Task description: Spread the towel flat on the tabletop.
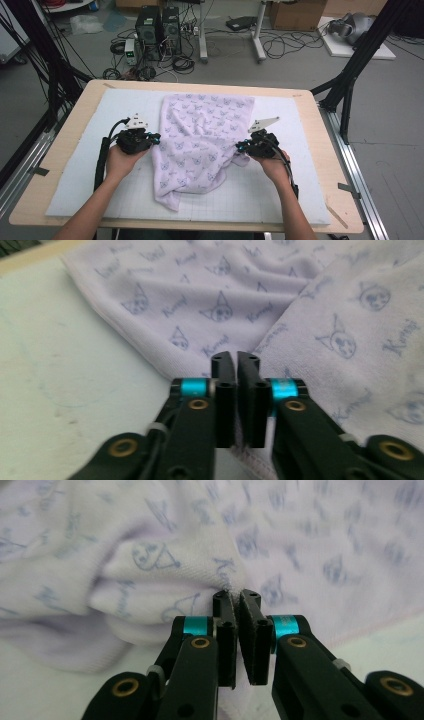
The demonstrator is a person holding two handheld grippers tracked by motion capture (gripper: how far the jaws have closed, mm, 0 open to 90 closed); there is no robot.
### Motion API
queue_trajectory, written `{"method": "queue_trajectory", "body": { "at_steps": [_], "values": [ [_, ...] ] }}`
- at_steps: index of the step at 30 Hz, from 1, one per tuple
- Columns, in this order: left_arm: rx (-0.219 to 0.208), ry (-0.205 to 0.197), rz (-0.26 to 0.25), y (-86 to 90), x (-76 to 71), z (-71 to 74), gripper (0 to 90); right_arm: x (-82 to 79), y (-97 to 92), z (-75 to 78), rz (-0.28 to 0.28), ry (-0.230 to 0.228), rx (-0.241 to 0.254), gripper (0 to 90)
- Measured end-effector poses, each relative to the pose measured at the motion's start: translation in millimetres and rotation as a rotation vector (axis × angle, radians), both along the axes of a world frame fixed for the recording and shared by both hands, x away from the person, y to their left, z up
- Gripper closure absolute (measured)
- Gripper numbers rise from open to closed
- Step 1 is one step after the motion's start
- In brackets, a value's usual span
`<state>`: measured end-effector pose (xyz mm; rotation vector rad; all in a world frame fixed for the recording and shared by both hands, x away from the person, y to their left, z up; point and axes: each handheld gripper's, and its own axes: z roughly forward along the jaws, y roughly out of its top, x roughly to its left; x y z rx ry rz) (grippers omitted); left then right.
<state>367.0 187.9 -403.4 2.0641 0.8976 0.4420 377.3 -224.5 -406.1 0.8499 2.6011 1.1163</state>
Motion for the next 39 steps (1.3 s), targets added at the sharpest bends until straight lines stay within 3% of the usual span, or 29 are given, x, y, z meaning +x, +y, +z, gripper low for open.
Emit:
{"method": "queue_trajectory", "body": {
  "at_steps": [1,4,5,6,7,10,11,12,13,14,15,16,17,18,19,20,23,26,27,28,29,30,31,33,36,38,39],
  "values": [
    [-0.009,0.029,-0.013,0.3,2.2,-3.5,76.5,2.2,0.7,-5.3,0.001,0.01,-0.001,82.2],
    [-0.021,0.018,-0.033,2.7,-3.3,0.6,66.7,0.5,0.2,-6.1,-0.007,0.008,0.016,76.5],
    [-0.033,-0.003,-0.06,5.3,-11.9,7.4,64.1,-7.2,-1.4,2.3,-0.014,-0.032,0.029,69.7],
    [-0.033,-0.003,-0.06,5.3,-11.9,7.4,62.4,-7.2,-1.4,2.3,-0.014,-0.032,0.029,69.7],
    [-0.029,-0.023,-0.089,7.4,-23.2,12.4,61.3,-19.0,-4.1,14.2,-0.017,-0.079,0.053,65.9],
    [-0.03,-0.019,-0.118,8.9,-35.9,12.1,57.0,-32.9,-4.3,24.4,-0.003,-0.112,0.063,64.0],
    [-0.027,-0.023,-0.138,10.0,-50.2,6.8,56.4,-50.3,-1.5,28.9,0.028,-0.162,0.066,62.5],
    [-0.027,-0.023,-0.138,10.0,-50.2,6.8,54.5,-50.3,-1.5,28.9,0.028,-0.162,0.066,62.5],
    [-0.032,-0.012,-0.153,9.0,-64.0,-1.3,51.3,-64.2,1.7,25.9,0.058,-0.163,0.073,62.5],
    [-0.032,-0.012,-0.153,9.0,-64.0,-1.3,49.0,-64.2,1.7,25.9,0.058,-0.163,0.073,62.5],
    [-0.028,0.009,-0.16,4.9,-76.6,-10.2,44.1,-74.3,7.6,16.3,0.115,-0.149,0.088,61.5],
    [-0.028,0.009,-0.16,4.9,-76.6,-10.2,39.7,-74.3,7.6,16.3,0.115,-0.149,0.088,61.5],
    [-0.039,0.032,-0.189,0.7,-87.3,-18.8,38.3,-81.7,16.3,4.5,0.163,-0.126,0.082,60.5],
    [-0.039,0.032,-0.189,0.7,-87.3,-18.8,38.3,-81.7,16.3,4.5,0.163,-0.126,0.082,60.5],
    [-0.003,0.047,-0.228,-5.4,-94.9,-24.9,38.3,-84.5,25.3,-7.3,0.213,-0.106,0.068,59.9],
    [-0.003,0.047,-0.228,-5.4,-94.9,-24.9,38.3,-84.5,25.3,-7.3,0.213,-0.106,0.068,59.9],
    [0.037,0.073,-0.297,-16.6,-101.0,-34.7,44.6,-83.0,37.8,-25.4,0.251,-0.059,0.05,58.7],
    [0.033,0.092,-0.33,-18.1,-98.6,-39.0,58.4,-82.8,42.8,-31.4,0.264,-0.04,0.027,58.9],
    [0.023,0.114,-0.354,-18.6,-95.7,-38.1,65.1,-81.0,46.8,-36.0,0.272,-0.039,-0.002,61.7],
    [0.023,0.114,-0.354,-18.6,-95.7,-38.1,69.9,-81.0,46.8,-36.0,0.272,-0.039,-0.002,61.7],
    [0.02,0.112,-0.382,-20.9,-96.5,-38.2,77.4,-79.1,47.8,-37.1,0.265,-0.047,-0.021,71.0],
    [0.02,0.112,-0.382,-20.9,-96.5,-38.2,80.5,-79.1,47.8,-37.1,0.265,-0.047,-0.021,71.0],
    [0.035,0.095,-0.386,-22.8,-99.0,-36.8,82.6,-77.5,46.6,-37.2,0.264,-0.036,-0.014,81.0],
    [0.042,0.09,-0.391,-22.5,-99.1,-36.1,84.6,-77.5,45.5,-36.6,0.268,-0.036,-0.015,85.1],
    [0.034,0.076,-0.377,-20.2,-100.0,-33.2,85.3,-80.3,45.5,-35.0,0.286,-0.034,-0.022,86.0],
    [0.015,0.059,-0.365,-16.1,-101.0,-28.1,85.6,-84.7,43.6,-30.9,0.293,-0.045,-0.015,86.2],
    [-0.014,0.036,-0.35,-11.5,-102.9,-21.9,85.6,-92.2,39.3,-24.6,0.298,-0.051,0.004,86.2]
  ]
}}
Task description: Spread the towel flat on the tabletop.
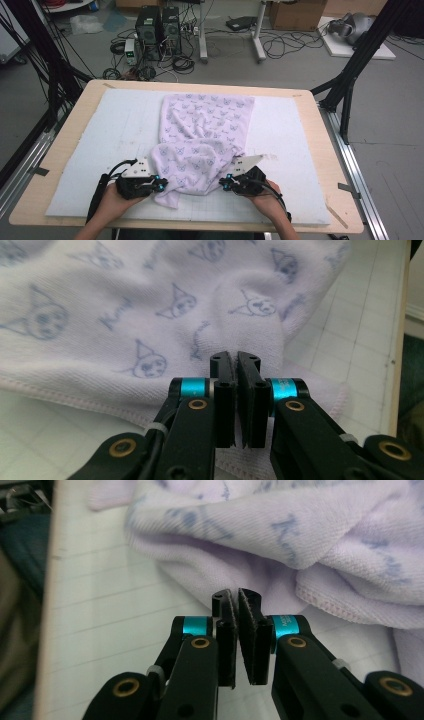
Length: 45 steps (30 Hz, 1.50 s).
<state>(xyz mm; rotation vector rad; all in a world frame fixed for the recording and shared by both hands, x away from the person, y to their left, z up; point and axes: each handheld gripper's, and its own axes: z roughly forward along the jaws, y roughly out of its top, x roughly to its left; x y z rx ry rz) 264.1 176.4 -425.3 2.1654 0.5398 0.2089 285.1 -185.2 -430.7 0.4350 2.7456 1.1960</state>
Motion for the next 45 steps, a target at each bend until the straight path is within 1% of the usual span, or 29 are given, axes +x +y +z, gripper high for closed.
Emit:
{"method": "queue_trajectory", "body": {
  "at_steps": [3,6,7,8,10,11,12,15,16,19,20,21,22,24,27,28,31,32,35,36,37,38,39,40,41,42,43,44,45],
  "values": [
    [-0.027,-0.015,0.007,5.3,-2.0,7.3,85.9,-8.3,-5.7,5.4,0.007,-0.002,0.025,86.2],
    [-0.07,-0.051,0.033,14.8,-5.6,22.1,87.5,-29.8,-9.1,15.2,0.033,0.007,0.057,86.3],
    [-0.07,-0.051,0.033,14.8,-5.6,22.1,87.5,-29.8,-9.1,15.2,0.033,0.007,0.057,86.3],
    [-0.103,-0.047,0.047,22.0,-5.9,26.5,87.1,-41.8,-5.3,17.4,0.077,0.017,0.056,86.3],
    [-0.108,-0.033,0.045,25.4,-5.3,25.6,85.3,-52.3,0.5,16.5,0.139,0.064,0.087,84.9],
    [-0.108,-0.033,0.045,25.4,-5.3,25.6,81.2,-56.2,2.9,16.6,0.161,0.054,0.094,83.2],
    [-0.096,-0.002,0.028,22.0,-4.8,20.4,74.1,-57.9,3.6,18.0,0.169,0.045,0.106,80.3],
    [-0.058,0.005,0.013,15.4,-4.8,14.9,58.5,-53.4,0.5,23.1,0.136,0.03,0.137,74.7],
    [-0.019,0.021,0.008,9.5,-2.6,9.2,52.7,-45.3,-4.8,27.7,0.079,-0.001,0.13,70.2],
    [0.008,0.046,0.0,5.1,0.7,1.3,49.3,-32.9,-3.9,21.8,0.011,-0.035,0.082,64.4],
    [0.058,0.054,-0.001,1.5,3.8,-6.1,49.5,-29.2,-0.9,16.7,-0.007,-0.047,0.057,62.2],
    [0.058,0.054,-0.001,1.5,3.8,-6.1,52.1,-25.9,2.8,11.0,-0.012,-0.03,0.04,62.0],
    [0.088,0.068,-0.016,-1.9,6.4,-13.0,58.4,-22.8,7.0,4.5,-0.013,-0.025,0.023,61.9],
    [0.091,0.04,-0.008,-3.2,5.9,-14.8,68.0,-17.9,16.0,-7.3,0.002,-0.021,-0.037,64.8],
    [0.091,0.049,-0.011,-2.9,6.6,-13.6,83.5,-15.5,18.9,-10.0,0.009,-0.006,-0.032,73.7],
    [0.097,0.043,-0.015,-2.8,6.0,-12.9,84.5,-15.9,19.4,-9.6,0.023,-0.002,-0.037,82.8],
    [0.1,0.037,-0.025,-1.1,4.5,-9.5,85.3,-18.3,18.7,-8.2,0.037,0.008,-0.037,85.2],
    [0.085,0.032,-0.02,1.8,2.2,-5.2,85.4,-22.4,12.2,-3.9,0.047,0.032,-0.011,85.6],
    [0.041,0.014,-0.006,13.2,-3.1,8.4,85.5,-30.2,2.6,2.5,0.041,0.039,0.01,85.7],
    [0.011,-0.002,0.009,23.2,-8.6,20.1,85.5,-39.3,-5.9,8.7,0.049,0.064,0.032,85.7],
    [0.011,-0.002,0.009,23.2,-8.6,20.1,85.5,-39.3,-5.9,8.7,0.049,0.064,0.032,85.7],
    [-0.022,-0.009,0.005,32.0,-15.2,29.3,85.3,-55.1,-11.6,16.5,0.095,0.097,0.056,84.9],
    [-0.022,-0.009,0.005,32.0,-15.2,29.3,84.3,-55.1,-11.6,16.5,0.095,0.097,0.056,84.9],
    [-0.043,-0.008,0.001,36.1,-20.0,33.5,77.8,-68.9,-15.9,25.9,0.128,0.099,0.098,78.1],
    [-0.043,-0.008,0.001,36.1,-20.0,33.5,66.7,-68.9,-15.9,25.9,0.128,0.099,0.098,78.1],
    [-0.029,-0.007,0.009,36.0,-20.7,32.2,59.5,-73.5,-22.1,36.8,0.097,0.061,0.142,71.7],
    [-0.029,-0.007,0.009,36.0,-20.7,32.2,55.7,-73.5,-22.1,36.8,0.097,0.061,0.142,71.7],
    [-0.022,0.009,0.002,34.5,-16.7,26.4,52.3,-68.6,-25.7,42.9,0.05,0.006,0.131,66.8],
    [-0.022,0.009,0.002,34.5,-16.7,26.4,51.2,-68.6,-25.7,42.9,0.05,0.006,0.131,66.8]
  ]
}}
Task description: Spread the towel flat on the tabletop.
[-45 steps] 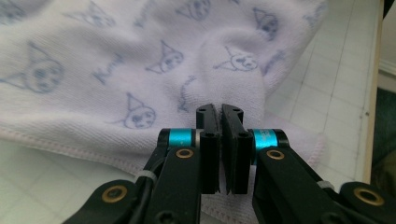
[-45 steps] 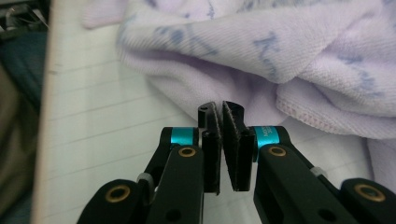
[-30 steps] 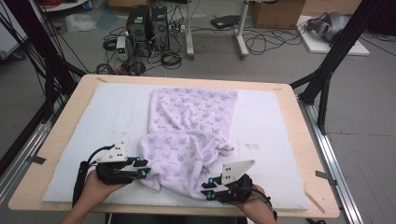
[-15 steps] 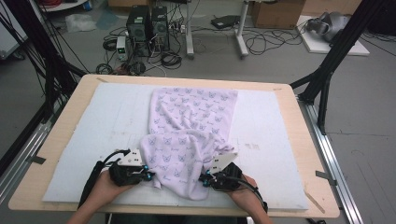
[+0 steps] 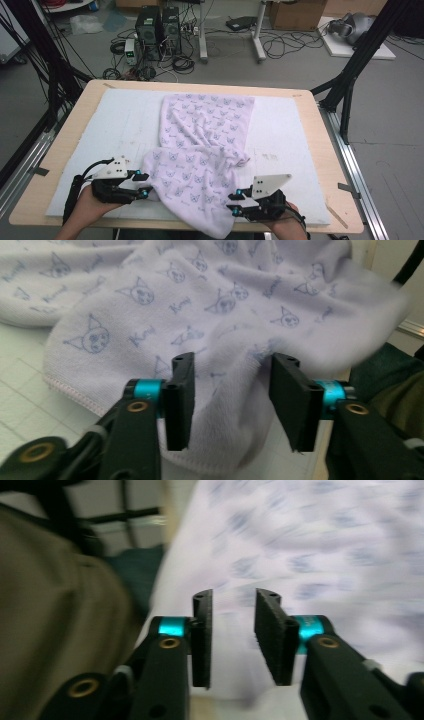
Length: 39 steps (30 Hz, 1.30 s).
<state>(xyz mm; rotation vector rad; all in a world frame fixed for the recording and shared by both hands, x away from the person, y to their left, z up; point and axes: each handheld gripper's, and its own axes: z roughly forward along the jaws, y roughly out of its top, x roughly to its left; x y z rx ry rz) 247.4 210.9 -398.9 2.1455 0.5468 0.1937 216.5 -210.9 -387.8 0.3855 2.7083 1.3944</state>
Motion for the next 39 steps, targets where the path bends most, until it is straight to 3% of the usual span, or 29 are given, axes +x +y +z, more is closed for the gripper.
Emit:
{"method": "queue_trajectory", "body": {
  "at_steps": [1,2,3,4,5,8,9,10,11,12,16,17,18,19,20,21,23,24,25,26,27,28,29,30,31,33,35,36,39],
  "values": [
    [0.01,0.019,-0.001,-1.8,6.2,-7.2,51.0,11.0,2.9,-3.4,-0.028,-0.009,-0.03,62.7],
    [0.01,0.019,-0.001,-1.8,6.2,-7.2,50.5,11.0,2.9,-3.4,-0.028,-0.009,-0.03,62.7],
    [0.024,0.033,0.008,-2.5,13.3,-13.7,50.0,23.6,10.4,-14.9,-0.05,-0.023,-0.1,57.7],
    [0.024,0.033,0.008,-2.5,13.3,-13.7,49.7,23.6,10.4,-14.9,-0.05,-0.023,-0.1,57.7],
    [0.037,0.055,0.014,-3.3,20.3,-20.1,49.9,36.3,17.2,-30.0,-0.069,-0.023,-0.167,55.1],
    [0.069,0.078,0.01,-6.9,25.3,-28.0,54.0,47.4,20.1,-44.4,-0.078,-0.005,-0.186,56.0],
    [0.082,0.091,-0.004,-9.2,27.2,-32.4,58.6,54.4,19.9,-53.3,-0.086,0.022,-0.172,63.6],
    [0.09,0.105,-0.019,-11.6,28.2,-36.5,58.6,54.4,19.9,-53.3,-0.086,0.022,-0.172,63.6],
    [0.063,0.124,-0.052,-13.8,28.0,-39.8,70.5,56.3,16.2,-52.8,-0.093,0.043,-0.164,79.2],
    [0.063,0.124,-0.052,-13.8,28.0,-39.8,75.1,56.1,14.6,-52.6,-0.072,0.055,-0.162,86.2],
    [0.072,0.096,-0.064,-12.5,23.4,-29.5,79.8,50.7,12.8,-49.5,-0.027,0.084,-0.138,88.0],
    [0.046,0.081,-0.065,-9.3,22.6,-19.7,79.9,41.5,12.0,-37.9,-0.015,0.052,-0.1,88.0],
    [0.046,0.081,-0.065,-9.3,22.6,-19.7,79.9,41.5,12.0,-37.9,-0.015,0.052,-0.1,88.0],
    [0.032,0.051,-0.042,-8.4,27.0,-8.7,79.9,38.4,8.5,-22.5,-0.031,-0.01,-0.093,88.1],
    [0.032,0.051,-0.042,-8.4,27.0,-8.7,79.9,40.1,4.7,-14.7,-0.045,-0.031,-0.088,88.1],
    [0.031,0.022,-0.002,-9.2,37.2,1.5,79.8,43.3,-0.1,-7.5,-0.073,-0.048,-0.089,88.0],
    [0.016,0.023,0.044,-11.2,51.8,7.1,79.4,54.0,-9.8,3.5,-0.14,-0.087,-0.11,88.0],
    [0.016,0.023,0.044,-11.2,51.8,7.1,79.1,54.0,-9.8,3.5,-0.14,-0.087,-0.11,88.0],
    [0.033,0.031,0.073,-17.5,67.6,6.4,78.7,68.5,-16.9,8.0,-0.205,-0.112,-0.151,88.0],
    [0.033,0.031,0.073,-17.5,67.6,6.4,78.5,68.5,-16.9,8.0,-0.205,-0.112,-0.151,88.0],
    [0.064,0.052,0.089,-26.9,82.9,-1.1,78.3,86.2,-20.5,2.5,-0.252,-0.095,-0.172,88.0],
    [0.064,0.052,0.089,-26.9,82.9,-1.1,77.8,86.2,-20.5,2.5,-0.252,-0.095,-0.172,88.0],
    [0.112,0.076,0.106,-35.7,95.2,-12.1,76.6,100.9,-18.2,-10.2,-0.29,-0.084,-0.23,88.0],
    [0.112,0.076,0.106,-35.7,95.2,-12.1,74.5,100.9,-18.2,-10.2,-0.29,-0.084,-0.23,88.0],
    [0.115,0.105,0.109,-38.2,102.3,-20.4,71.7,111.9,-15.6,-25.3,-0.302,-0.05,-0.256,87.8],
    [0.105,0.117,0.122,-33.6,104.0,-18.7,62.2,117.6,-15.3,-36.7,-0.304,-0.02,-0.267,87.0],
    [0.097,0.108,0.137,-30.7,101.7,-15.5,53.1,118.1,-18.4,-35.6,-0.319,-0.02,-0.242,81.5],
    [0.082,0.096,0.14,-27.1,98.1,-11.6,53.1,118.1,-18.4,-35.6,-0.319,-0.02,-0.242,81.5],
    [0.043,0.034,0.147,-10.3,77.6,4.9,48.5,101.2,-24.5,-17.4,-0.323,-0.081,-0.181,76.4]
  ]
}}
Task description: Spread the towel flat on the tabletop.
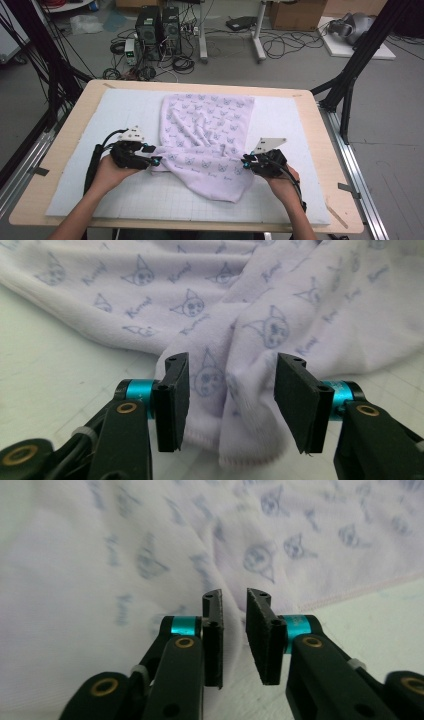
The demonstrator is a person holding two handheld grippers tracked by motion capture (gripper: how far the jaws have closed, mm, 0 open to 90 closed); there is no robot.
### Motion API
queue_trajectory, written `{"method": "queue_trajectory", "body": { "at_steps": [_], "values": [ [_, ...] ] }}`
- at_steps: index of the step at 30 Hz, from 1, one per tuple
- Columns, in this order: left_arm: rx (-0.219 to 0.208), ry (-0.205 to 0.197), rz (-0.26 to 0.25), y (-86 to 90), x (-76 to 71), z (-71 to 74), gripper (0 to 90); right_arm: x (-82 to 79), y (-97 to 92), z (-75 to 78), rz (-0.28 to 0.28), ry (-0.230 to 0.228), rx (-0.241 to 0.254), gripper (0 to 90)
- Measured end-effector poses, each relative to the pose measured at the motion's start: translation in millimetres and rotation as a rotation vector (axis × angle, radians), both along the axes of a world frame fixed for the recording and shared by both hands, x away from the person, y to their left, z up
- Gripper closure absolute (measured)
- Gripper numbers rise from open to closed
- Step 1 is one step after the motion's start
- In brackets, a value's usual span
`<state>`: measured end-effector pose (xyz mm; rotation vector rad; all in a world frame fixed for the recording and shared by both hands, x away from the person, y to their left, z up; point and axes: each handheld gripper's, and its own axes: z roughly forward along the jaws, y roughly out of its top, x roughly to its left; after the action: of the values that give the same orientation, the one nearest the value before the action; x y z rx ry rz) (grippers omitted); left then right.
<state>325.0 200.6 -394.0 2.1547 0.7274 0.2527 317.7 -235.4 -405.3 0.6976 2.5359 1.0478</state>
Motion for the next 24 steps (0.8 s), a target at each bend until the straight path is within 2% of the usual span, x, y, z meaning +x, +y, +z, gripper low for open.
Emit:
{"method": "queue_trajectory", "body": {
  "at_steps": [1,2,3,4,5,6,7,8,9,10,11,12,13,14,15,16,17,18,19,20,23,24],
  "values": [
    [0.0,0.0,0.0,0.0,0.0,0.0,49.9,-6.3,-1.2,3.7,0.013,-0.012,0.026,75.6],
    [-0.009,-0.019,-0.006,6.3,-12.3,3.3,52.2,-13.0,-1.9,6.3,0.027,-0.016,0.047,74.7],
    [-0.009,-0.019,-0.006,6.3,-12.3,3.3,56.2,-13.0,-1.9,6.3,0.027,-0.016,0.047,74.7],
    [-0.018,-0.022,-0.049,8.2,-24.9,2.2,61.6,-25.6,-0.8,6.2,0.049,-0.022,0.067,72.8],
    [-0.018,-0.022,-0.049,8.2,-24.9,2.2,65.8,-25.6,-0.8,6.2,0.049,-0.022,0.067,72.8],
    [-0.005,-0.008,-0.076,4.0,-33.0,-2.7,68.5,-35.1,2.0,1.2,0.082,-0.002,0.085,69.9],
    [-0.005,-0.008,-0.076,4.0,-33.0,-2.7,68.7,-35.1,2.0,1.2,0.082,-0.002,0.085,69.9],
    [0.007,0.0,-0.079,0.8,-33.7,-5.8,68.2,-41.8,6.8,-5.6,0.111,0.026,0.093,66.9],
    [0.017,0.003,-0.078,-2.8,-32.9,-9.4,68.2,-41.8,6.8,-5.6,0.111,0.026,0.093,66.9],
    [0.032,0.019,-0.049,-10.6,-26.4,-16.5,62.7,-44.8,12.1,-12.4,0.13,0.047,0.097,64.3],
    [0.032,0.019,-0.049,-10.6,-26.4,-16.5,62.0,-44.8,12.1,-12.4,0.13,0.047,0.097,64.3],
    [0.054,0.037,-0.031,-17.9,-16.3,-23.6,61.9,-44.2,16.7,-18.4,0.138,0.067,0.087,62.5],
    [0.054,0.037,-0.031,-17.9,-16.3,-23.6,61.4,-44.2,16.7,-18.4,0.138,0.067,0.087,62.5],
    [0.066,0.062,-0.001,-25.2,-6.0,-30.6,61.0,-41.3,20.4,-24.9,0.139,0.086,0.076,60.5],
    [0.066,0.062,-0.001,-25.2,-6.0,-30.6,61.3,-41.3,20.4,-24.9,0.139,0.086,0.076,60.5],
    [0.078,0.063,0.016,-30.8,0.7,-36.4,62.3,-38.5,23.5,-30.4,0.139,0.104,0.06,58.9],
    [0.078,0.063,0.016,-30.8,0.7,-36.4,63.8,-38.5,23.5,-30.4,0.139,0.104,0.06,58.9],
    [0.091,0.045,0.026,-34.6,1.9,-38.4,66.1,-36.5,25.7,-33.3,0.137,0.115,0.048,57.9],
    [0.091,0.045,0.026,-34.6,1.9,-38.4,69.3,-35.8,26.3,-34.1,0.135,0.116,0.046,57.9],
    [0.117,0.02,0.021,-36.6,-0.2,-38.4,72.1,-35.3,27.0,-35.1,0.133,0.118,0.042,58.0],
    [0.117,0.017,0.01,-34.6,-1.4,-37.6,81.3,-34.3,27.2,-38.5,0.125,0.12,0.053,59.2],
    [0.098,0.04,-0.007,-29.7,-0.7,-35.8,82.2,-35.1,27.1,-39.0,0.12,0.117,0.059,62.1]
  ]
}}
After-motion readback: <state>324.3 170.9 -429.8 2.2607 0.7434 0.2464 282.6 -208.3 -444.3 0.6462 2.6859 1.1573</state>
